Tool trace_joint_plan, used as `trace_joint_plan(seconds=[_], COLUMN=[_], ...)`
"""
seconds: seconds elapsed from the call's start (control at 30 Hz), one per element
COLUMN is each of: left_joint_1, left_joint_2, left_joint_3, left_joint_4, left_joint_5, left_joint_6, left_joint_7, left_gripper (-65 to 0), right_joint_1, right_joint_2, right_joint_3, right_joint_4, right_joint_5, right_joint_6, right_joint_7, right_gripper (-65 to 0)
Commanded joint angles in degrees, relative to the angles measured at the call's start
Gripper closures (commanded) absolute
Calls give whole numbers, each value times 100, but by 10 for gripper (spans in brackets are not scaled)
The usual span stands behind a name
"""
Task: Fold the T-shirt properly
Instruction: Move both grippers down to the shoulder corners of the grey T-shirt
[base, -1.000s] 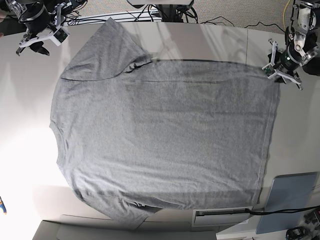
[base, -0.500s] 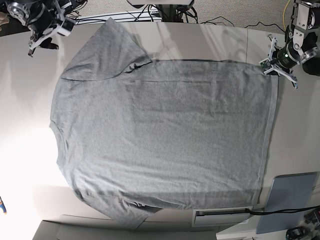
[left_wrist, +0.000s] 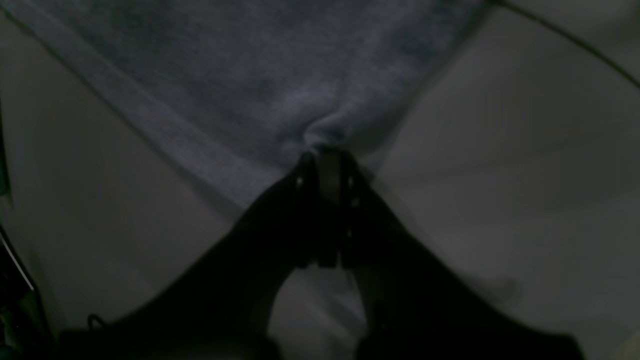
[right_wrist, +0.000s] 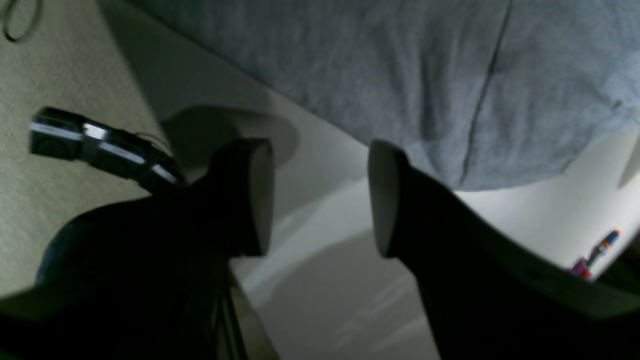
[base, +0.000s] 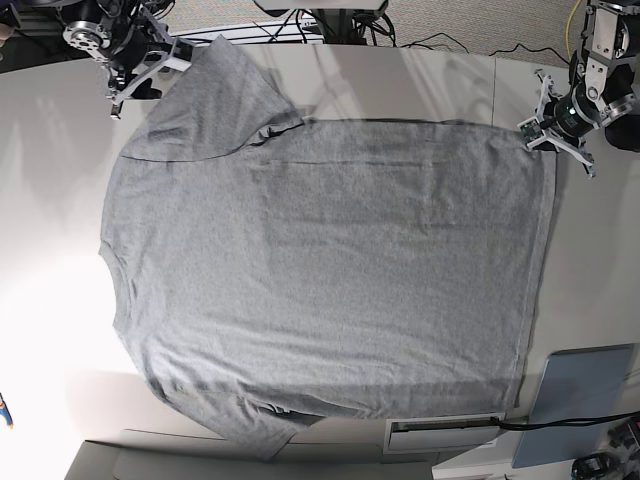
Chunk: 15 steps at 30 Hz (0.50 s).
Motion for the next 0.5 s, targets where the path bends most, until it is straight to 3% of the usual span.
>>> trace_joint_plan(seconds=[0.0, 0.47], left_joint_1=[20, 20], left_joint_2=[-76, 20], left_joint_3=[-4, -4], left_joint_4=[17, 17], left_joint_5=[4, 0], left_joint_6=[-90, -107], left_joint_7=[42, 42], left_gripper=[0, 0], right_joint_1=[35, 549], right_joint_2=[52, 50], right_joint_3=[9, 0], right_joint_4=[35, -476], right_joint_5=[-20, 57], right_joint_6=[-74, -76], right_joint_7=[0, 354], right_gripper=[-302, -302])
